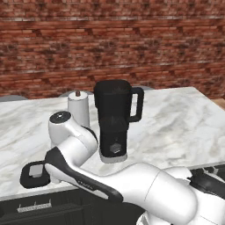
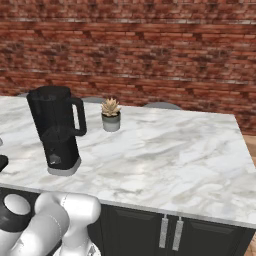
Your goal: Close the lid blender by securely placing the lid on top.
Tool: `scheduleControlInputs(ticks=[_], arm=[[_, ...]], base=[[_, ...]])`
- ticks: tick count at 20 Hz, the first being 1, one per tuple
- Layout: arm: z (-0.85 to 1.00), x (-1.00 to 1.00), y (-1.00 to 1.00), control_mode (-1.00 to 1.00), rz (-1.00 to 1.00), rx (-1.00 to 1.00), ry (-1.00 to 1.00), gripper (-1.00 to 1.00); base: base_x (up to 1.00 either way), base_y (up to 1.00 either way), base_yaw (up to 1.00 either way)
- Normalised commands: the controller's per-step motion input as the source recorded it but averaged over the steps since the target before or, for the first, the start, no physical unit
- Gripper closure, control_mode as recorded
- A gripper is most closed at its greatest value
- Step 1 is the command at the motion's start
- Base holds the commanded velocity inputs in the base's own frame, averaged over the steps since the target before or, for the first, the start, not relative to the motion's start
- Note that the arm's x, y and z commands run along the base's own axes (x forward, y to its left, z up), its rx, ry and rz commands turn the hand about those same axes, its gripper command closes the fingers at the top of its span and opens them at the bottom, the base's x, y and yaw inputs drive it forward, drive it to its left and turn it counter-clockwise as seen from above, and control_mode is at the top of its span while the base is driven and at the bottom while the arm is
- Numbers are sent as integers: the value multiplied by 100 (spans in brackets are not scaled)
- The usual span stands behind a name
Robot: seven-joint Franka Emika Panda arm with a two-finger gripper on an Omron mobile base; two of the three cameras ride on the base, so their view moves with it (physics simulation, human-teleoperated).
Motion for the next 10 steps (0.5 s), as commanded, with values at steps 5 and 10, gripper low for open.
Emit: scheduleControlInputs(ticks=[5,10], arm=[[-20,-2,59,-100,17,-15,0,-100],[-21,0,28,-100,22,-10,0,-100]], base=[[0,0,0],[0,0,0]])
